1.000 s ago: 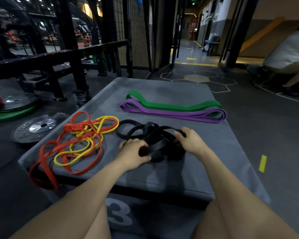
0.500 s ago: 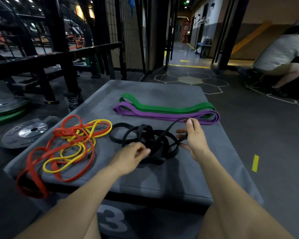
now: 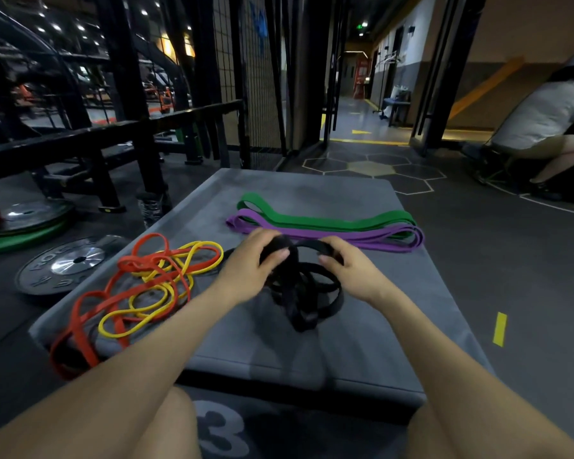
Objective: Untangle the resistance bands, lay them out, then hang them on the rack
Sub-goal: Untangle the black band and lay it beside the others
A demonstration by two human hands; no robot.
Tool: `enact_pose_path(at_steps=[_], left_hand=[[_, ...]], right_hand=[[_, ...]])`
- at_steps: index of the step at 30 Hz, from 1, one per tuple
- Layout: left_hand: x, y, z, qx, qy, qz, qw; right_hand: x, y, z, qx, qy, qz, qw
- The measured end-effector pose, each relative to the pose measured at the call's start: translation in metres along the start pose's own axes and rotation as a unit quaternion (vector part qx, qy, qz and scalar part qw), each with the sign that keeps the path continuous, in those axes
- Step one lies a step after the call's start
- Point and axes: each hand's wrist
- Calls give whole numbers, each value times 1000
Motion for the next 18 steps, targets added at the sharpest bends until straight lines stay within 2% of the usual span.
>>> enact_pose_path(at_steps=[7, 11, 13, 18], left_hand=[[38, 54, 69, -17, -132, -44, 990], [58, 80, 106, -67, -150, -37, 986], [65, 86, 116, -109, -124, -18, 986], [66, 72, 98, -187, 52, -14, 981]], right_hand=[[-16, 34, -62, 23, 70, -36, 997], [-21, 55, -94, 11, 90, -26, 996], [-21, 62, -106, 10, 93, -10, 996], [-14, 77, -100, 44, 43, 152, 987]])
Point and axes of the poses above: each hand's wrist, its own x-axis towards the middle knuckle, its own y-axis out of the back of the hand, z = x × y, and after that the axes turned 13 degrees about -z, right-handed
